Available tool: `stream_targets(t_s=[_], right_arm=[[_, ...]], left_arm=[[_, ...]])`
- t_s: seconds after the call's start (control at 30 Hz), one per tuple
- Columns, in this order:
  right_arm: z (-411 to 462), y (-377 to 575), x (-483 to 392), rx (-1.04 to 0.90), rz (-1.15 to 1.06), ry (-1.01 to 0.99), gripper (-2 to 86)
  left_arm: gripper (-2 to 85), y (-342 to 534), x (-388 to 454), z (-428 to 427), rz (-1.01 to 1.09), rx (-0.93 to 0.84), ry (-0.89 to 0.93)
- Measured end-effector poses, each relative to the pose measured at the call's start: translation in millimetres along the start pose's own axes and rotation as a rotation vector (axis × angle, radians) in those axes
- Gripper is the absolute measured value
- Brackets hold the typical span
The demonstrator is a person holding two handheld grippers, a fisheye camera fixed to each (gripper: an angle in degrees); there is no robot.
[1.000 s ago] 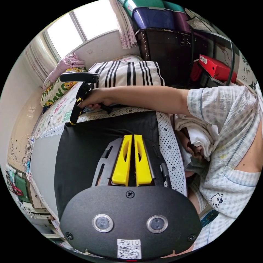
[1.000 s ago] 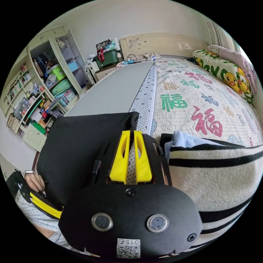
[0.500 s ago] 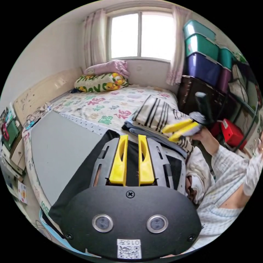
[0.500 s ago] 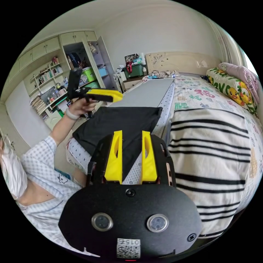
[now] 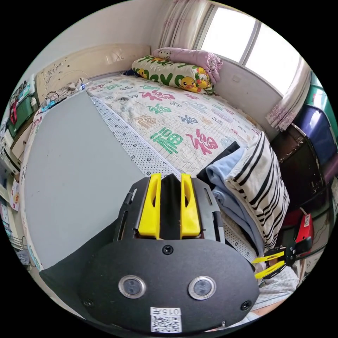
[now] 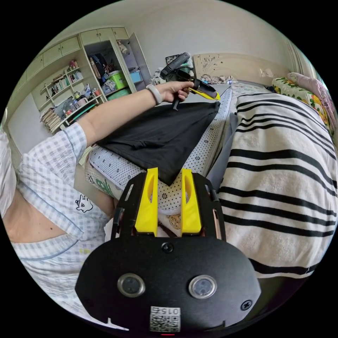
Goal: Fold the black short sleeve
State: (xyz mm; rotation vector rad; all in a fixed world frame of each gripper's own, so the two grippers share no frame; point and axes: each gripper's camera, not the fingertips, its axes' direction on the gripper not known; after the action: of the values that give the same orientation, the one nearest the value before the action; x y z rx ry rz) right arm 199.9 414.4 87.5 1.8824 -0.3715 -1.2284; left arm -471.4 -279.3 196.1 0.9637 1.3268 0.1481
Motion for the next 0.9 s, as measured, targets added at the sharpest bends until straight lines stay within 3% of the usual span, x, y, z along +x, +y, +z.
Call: stream_targets(t_s=[0.17, 0.33, 0.5, 0.77, 0.9], right_arm=[[7, 16, -27, 0.041, -0.060, 0.090, 8.5], [8, 24, -38, 0.067, -0.061, 0.083, 1.7], [-13, 34, -51, 0.163, -0.030, 0.163, -0.1], [-95, 37, -91, 0.391, -0.032, 0.381, -0.4], [-100, 14, -137, 0.435, -0.184, 0.270, -0.3]], left_arm=[[7.5, 17, 38, 95, 0.058, -0.122, -0.070], [2.6, 47, 85, 143, 0.156, -0.113, -0.111], [1.4, 78, 108, 143, 0.144, 0.042, -0.061], [1.0, 137, 133, 95, 0.107, 0.347, 0.268], [1.0, 191, 109, 64, 0.108, 0.432, 0.322]])
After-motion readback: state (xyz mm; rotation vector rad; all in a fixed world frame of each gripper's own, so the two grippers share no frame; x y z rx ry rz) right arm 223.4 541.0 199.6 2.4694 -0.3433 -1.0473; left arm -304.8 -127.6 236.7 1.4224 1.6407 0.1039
